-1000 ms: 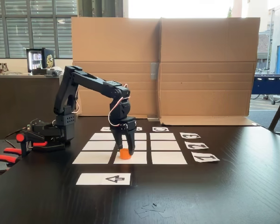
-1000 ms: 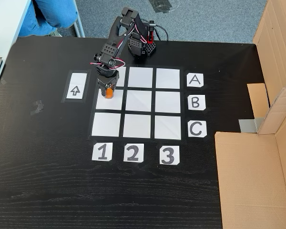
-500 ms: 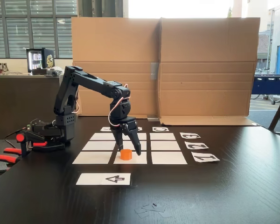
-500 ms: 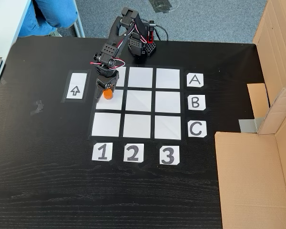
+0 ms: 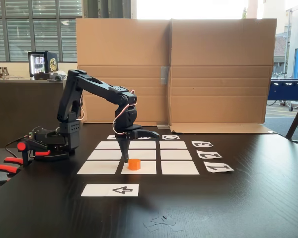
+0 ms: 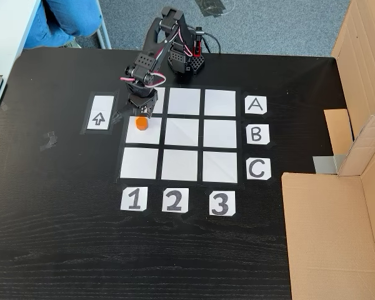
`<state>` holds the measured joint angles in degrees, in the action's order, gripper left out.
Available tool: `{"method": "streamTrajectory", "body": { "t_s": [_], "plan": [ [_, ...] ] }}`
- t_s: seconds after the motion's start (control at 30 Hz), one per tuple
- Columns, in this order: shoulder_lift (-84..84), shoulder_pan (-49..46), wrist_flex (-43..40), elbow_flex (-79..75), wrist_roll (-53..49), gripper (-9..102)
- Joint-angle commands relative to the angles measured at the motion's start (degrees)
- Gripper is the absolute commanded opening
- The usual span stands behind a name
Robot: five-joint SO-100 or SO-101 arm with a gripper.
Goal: Pick up the round, orange token and place it in the grid on square B1.
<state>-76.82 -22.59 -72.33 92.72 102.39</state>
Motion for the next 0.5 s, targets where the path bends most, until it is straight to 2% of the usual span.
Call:
{"method": "streamTrajectory", "body": {
  "t_s": [0.0, 0.27, 0.47],
  "plan": [
    [-10.0, -1.9, 3.7, 6.0, 0.5, 97],
    [-34.0, -10.7, 10.2, 23.0, -1.8, 97],
    [-51.2, -28.2, 14.2, 29.7, -8.6, 97]
  ]
}}
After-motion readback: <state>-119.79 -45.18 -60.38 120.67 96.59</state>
